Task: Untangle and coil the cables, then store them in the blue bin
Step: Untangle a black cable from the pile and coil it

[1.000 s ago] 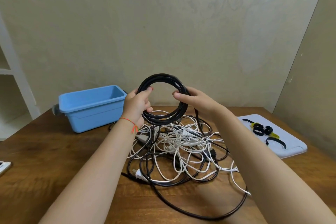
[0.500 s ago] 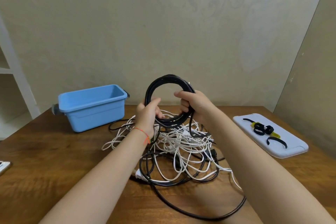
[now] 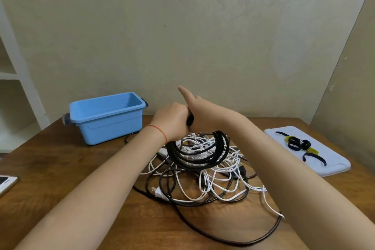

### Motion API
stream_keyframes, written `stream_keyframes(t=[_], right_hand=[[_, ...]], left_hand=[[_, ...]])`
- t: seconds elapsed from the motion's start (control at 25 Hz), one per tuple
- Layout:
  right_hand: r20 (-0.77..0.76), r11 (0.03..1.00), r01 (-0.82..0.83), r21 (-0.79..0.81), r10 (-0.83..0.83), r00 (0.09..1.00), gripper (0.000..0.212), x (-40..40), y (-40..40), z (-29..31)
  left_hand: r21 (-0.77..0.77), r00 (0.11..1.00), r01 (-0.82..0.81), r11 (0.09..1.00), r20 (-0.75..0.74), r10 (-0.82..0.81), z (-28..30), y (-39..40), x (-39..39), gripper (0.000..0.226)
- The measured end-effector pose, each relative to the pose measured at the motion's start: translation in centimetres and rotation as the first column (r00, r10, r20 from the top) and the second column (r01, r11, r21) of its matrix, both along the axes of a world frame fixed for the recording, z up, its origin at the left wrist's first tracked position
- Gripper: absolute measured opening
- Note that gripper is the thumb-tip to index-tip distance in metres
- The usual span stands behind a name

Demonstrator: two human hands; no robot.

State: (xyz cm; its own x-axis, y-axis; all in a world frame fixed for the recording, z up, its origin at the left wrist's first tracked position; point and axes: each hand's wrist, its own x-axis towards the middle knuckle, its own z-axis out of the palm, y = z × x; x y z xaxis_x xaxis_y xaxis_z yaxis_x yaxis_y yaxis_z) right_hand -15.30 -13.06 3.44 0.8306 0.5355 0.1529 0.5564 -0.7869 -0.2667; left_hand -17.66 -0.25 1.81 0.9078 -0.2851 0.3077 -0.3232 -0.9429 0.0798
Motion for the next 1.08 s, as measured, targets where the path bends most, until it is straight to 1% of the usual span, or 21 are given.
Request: stream_keyframes(t=[0.04, 0.12, 0.2, 0.24, 0.32, 0.36, 0.4, 0.44, 0.48, 0.52, 0.56, 0.6, 0.64, 0.68, 0.72, 0.8, 0.84, 0.88, 0.92, 1.0, 1.08], right_hand=[[-0.036, 0.998, 0.008, 0.061, -0.006, 0.999, 0.095, 0.1, -0.3, 0.1], [-0.197, 0.973, 0.053, 0.227, -0.007, 0.98, 0.058, 0.2, -1.8, 0.2], [-0.331, 0.937, 0.115, 0.329, 0.0, 0.943, 0.027, 0.6, -3.6, -0.3], [-0.4, 0.915, 0.143, 0.376, 0.022, 0.916, 0.019, 0.8, -4.4, -0.7], [-0.524, 0.866, 0.169, 0.471, 0.121, 0.843, 0.012, 1.4, -5.5, -1.8], [-0.553, 0.849, 0.165, 0.503, 0.169, 0.816, 0.011, 1.6, -5.7, -2.3], [-0.564, 0.824, 0.171, 0.54, 0.203, 0.801, 0.011, 1.9, -5.8, -2.9], [-0.563, 0.773, 0.201, 0.601, 0.232, 0.793, 0.013, 2.0, -5.5, -3.4], [-0.553, 0.677, 0.257, 0.69, 0.263, 0.791, 0.015, 2.1, -5.0, -3.9], [-0.534, 0.529, 0.331, 0.781, 0.292, 0.793, 0.015, 1.9, -4.1, -4.3], [-0.509, 0.347, 0.402, 0.847, 0.312, 0.802, 0.014, 1.8, -3.1, -4.7], [-0.482, 0.174, 0.45, 0.876, 0.31, 0.819, 0.012, 1.8, -2.1, -5.0], [-0.467, 0.047, 0.474, 0.88, 0.281, 0.839, 0.011, 1.9, -1.2, -5.2], [-0.467, -0.029, 0.487, 0.873, 0.239, 0.851, 0.013, 2.0, -0.5, -5.5], [-0.48, -0.074, 0.501, 0.862, 0.196, 0.855, 0.014, 2.1, 0.2, -5.7], [-0.516, -0.139, 0.536, 0.833, 0.158, 0.842, 0.015, 1.8, 1.2, -6.1], [-0.526, -0.166, 0.549, 0.819, 0.161, 0.835, 0.015, 1.7, 1.4, -6.5], [-0.528, -0.179, 0.551, 0.815, 0.16, 0.834, 0.014, 1.6, 1.4, -6.7], [-0.519, -0.178, 0.54, 0.823, 0.151, 0.841, 0.014, 1.6, 1.2, -6.6], [-0.471, -0.114, 0.482, 0.869, 0.114, 0.875, 0.018, 1.9, -0.1, -5.6], [-0.427, 0.073, 0.422, 0.904, 0.074, 0.901, 0.02, 1.9, -1.9, -4.0]], left_hand=[[-0.04, 1.0, -0.022, 0.999, 0.01, 0.022, -0.1, 0.4, 0.1, 0.002], [-0.197, 0.998, -0.053, 0.979, 0.025, 0.059, -0.4, 1.8, 0.8, 0.01], [-0.388, 0.994, -0.078, 0.918, 0.044, 0.103, -0.8, 2.9, 1.4, 0.009], [-0.5, 0.992, -0.092, 0.861, 0.027, 0.121, -1.1, 3.2, 1.6, 0.01], [-0.703, 0.986, -0.147, 0.696, -0.048, 0.16, -2.0, 3.2, 1.8, 0.013], [-0.788, 0.978, -0.187, 0.587, -0.092, 0.188, -2.7, 3.1, 2.1, 0.013], [-0.867, 0.966, -0.226, 0.444, -0.14, 0.217, -3.4, 2.8, 2.5, 0.013], [-0.93, 0.953, -0.255, 0.264, -0.196, 0.23, -4.1, 2.4, 3.0, 0.015], [-0.961, 0.944, -0.27, 0.054, -0.253, 0.213, -4.7, 1.9, 3.3, 0.017], [-0.949, 0.94, -0.274, -0.157, -0.299, 0.164, -5.3, 1.0, 3.5, 0.016], [-0.901, 0.941, -0.271, -0.34, -0.322, 0.102, -5.7, -0.1, 3.5, 0.014], [-0.837, 0.944, -0.265, -0.478, -0.327, 0.049, -5.9, -1.3, 3.3, 0.014], [-0.771, 0.947, -0.255, -0.583, -0.32, 0.009, -5.9, -2.3, 3.2, 0.014], [-0.707, 0.952, -0.245, -0.663, -0.305, -0.027, -5.7, -3.3, 3.0, 0.014], [-0.648, 0.958, -0.236, -0.724, -0.281, -0.062, -5.5, -4.0, 3.1, 0.015], [-0.574, 0.964, -0.247, -0.781, -0.231, -0.135, -4.9, -5.0, 3.0, 0.019], [-0.577, 0.962, -0.265, -0.772, -0.218, -0.167, -4.7, -5.3, 2.9, 0.022], [-0.613, 0.957, -0.287, -0.736, -0.211, -0.197, -4.6, -5.3, 2.8, 0.025], [-0.671, 0.95, -0.311, -0.673, -0.212, -0.229, -4.5, -5.2, 2.7, 0.027], [-0.756, 0.924, -0.357, -0.549, -0.2, -0.326, -4.8, -4.0, 2.7, 0.027], [-0.768, 0.882, -0.388, -0.51, -0.15, -0.447, -5.0, -1.8, 2.9, 0.017]])
